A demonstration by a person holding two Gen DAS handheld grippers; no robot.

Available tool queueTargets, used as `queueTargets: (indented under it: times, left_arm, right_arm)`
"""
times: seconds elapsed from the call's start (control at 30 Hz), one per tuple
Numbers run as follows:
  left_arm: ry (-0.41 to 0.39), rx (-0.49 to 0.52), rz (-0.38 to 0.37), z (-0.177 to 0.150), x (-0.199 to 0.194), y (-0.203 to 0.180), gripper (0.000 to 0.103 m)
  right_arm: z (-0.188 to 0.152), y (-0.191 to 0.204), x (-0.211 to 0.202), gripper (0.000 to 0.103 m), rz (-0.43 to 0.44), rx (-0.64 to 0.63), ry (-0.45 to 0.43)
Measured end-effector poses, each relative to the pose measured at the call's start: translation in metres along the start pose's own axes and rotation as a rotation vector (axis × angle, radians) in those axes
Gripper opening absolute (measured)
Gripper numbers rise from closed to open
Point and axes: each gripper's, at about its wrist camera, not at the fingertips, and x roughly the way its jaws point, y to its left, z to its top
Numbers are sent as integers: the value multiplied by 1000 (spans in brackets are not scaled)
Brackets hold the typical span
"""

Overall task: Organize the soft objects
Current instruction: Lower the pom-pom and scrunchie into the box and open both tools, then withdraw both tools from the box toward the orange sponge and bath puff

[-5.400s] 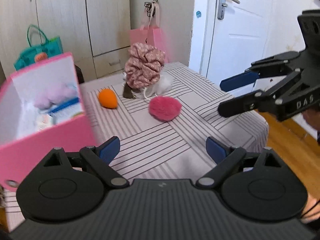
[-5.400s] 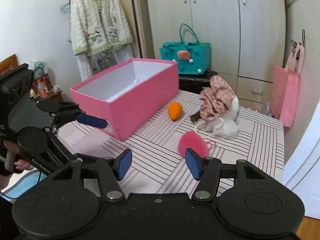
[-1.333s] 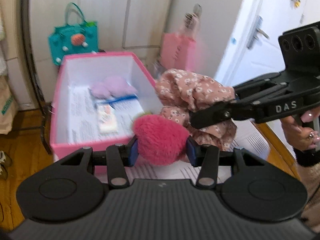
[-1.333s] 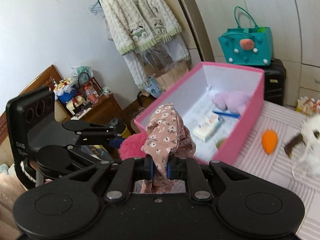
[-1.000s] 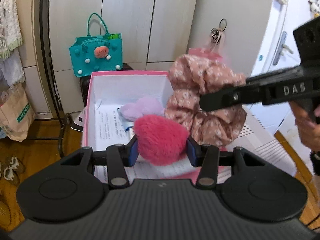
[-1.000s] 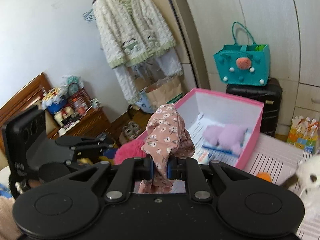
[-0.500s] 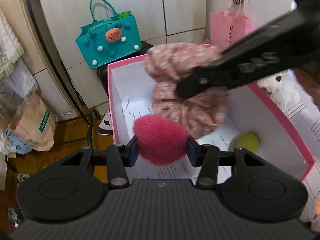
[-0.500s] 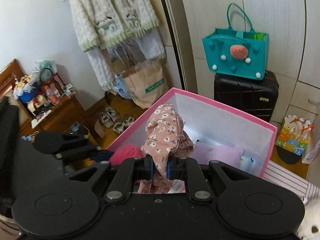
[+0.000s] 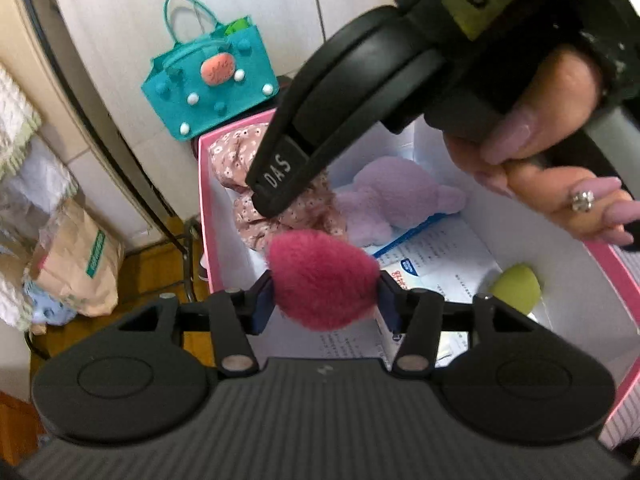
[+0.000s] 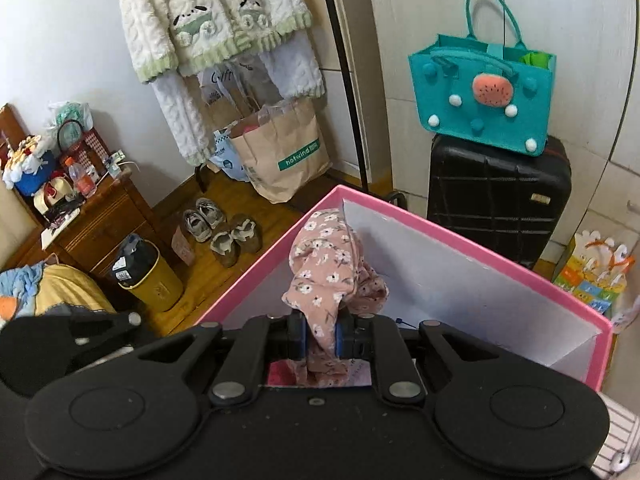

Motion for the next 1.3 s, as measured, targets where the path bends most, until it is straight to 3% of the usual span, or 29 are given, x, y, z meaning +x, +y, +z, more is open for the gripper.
queueTargets:
  times: [0.07,0.13,0.5,0.67,0.93,1.07,1.1,1.17,1.3]
  left_arm:
    - [-6,-9,0,0,0,1,53]
    - [-11,-24,-5,0,-3,1,57]
    - [-33,-116,-55,-11,-48,13,60]
    - [-50,-85,-34,-21,-77,3,60]
    - [-57,-41,-71,-37,-122,-12,63]
    - [-50,-28,-86,-42,-139,-19,63]
    - [-50,-24,-94,-43,-144,-21,65]
    - [-57,-24,-102,-44,-152,-25,79]
    - [-74,19,-100,-48,-168,-37,83]
  right_arm:
    - [0,-3,2,39,1,13,6]
    - [0,-5,1,48,-3,31,3]
    - [-22,-2,-62,48,13,37,-74]
    - [-38,8,-95,48,6,17,-102]
    - [-77,35,-164,48,-18,-61,-163]
    - [-97,47,-195,58,-20,-83,-185]
    - [-102,50,-202,60,-28,-92,-187]
    - [-112,56,-213,65,-69,-124,-190]
    - [-134,65,-233,69,-126,-153,-202]
